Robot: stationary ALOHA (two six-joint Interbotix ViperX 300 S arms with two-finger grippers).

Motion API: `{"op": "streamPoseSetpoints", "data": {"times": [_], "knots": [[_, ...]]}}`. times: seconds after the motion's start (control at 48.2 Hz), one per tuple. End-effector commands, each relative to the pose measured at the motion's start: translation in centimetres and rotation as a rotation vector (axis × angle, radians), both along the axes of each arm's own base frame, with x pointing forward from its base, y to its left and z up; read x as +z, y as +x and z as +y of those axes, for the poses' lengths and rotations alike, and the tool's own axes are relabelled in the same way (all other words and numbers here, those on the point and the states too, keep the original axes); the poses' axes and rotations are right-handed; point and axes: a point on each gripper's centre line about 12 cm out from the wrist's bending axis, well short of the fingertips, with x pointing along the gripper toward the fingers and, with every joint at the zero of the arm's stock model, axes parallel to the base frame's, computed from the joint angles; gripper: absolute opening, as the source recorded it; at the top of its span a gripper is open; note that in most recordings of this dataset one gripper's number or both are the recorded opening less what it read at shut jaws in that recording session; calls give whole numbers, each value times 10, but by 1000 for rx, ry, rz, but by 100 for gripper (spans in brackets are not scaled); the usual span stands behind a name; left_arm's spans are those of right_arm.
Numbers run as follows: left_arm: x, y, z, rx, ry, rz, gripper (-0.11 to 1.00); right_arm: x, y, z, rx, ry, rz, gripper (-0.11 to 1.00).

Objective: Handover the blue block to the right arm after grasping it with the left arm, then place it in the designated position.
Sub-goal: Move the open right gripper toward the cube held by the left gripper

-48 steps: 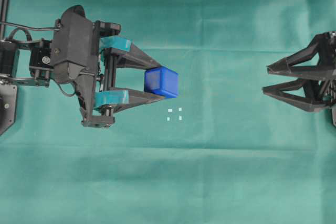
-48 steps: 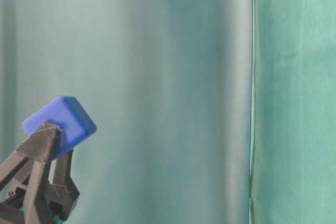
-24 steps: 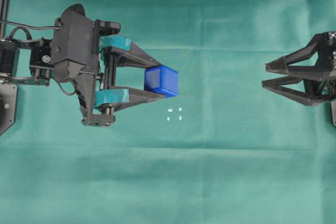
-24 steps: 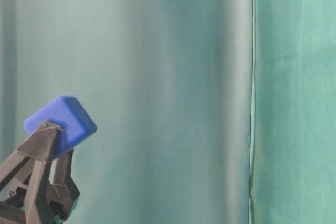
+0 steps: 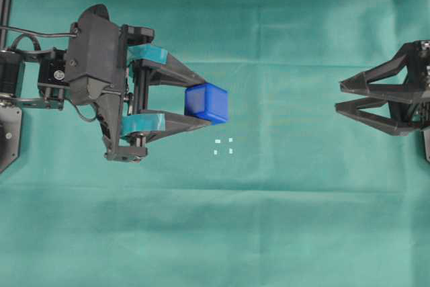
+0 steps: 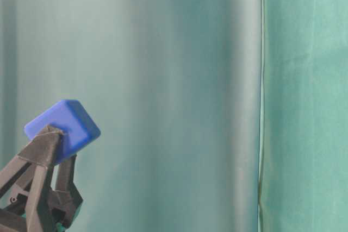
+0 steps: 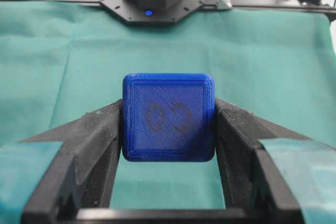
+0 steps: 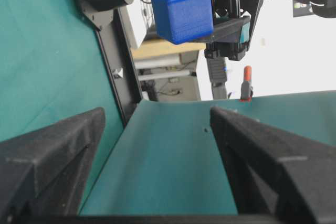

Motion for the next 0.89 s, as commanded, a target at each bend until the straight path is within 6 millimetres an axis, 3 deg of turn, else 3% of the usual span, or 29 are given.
{"op": "streamPoseSetpoints", "data": {"times": [0.0,0.54,0.872], "knots": [[13,-2,1,2,-4,-40,47,12,2,0,4,3,-31,89],[13,-2,1,4,-4,-40,47,11,4,2,13,6,-33,89],[13,-2,1,2,-4,-43,47,18,26,4,35,13,-31,89]]}}
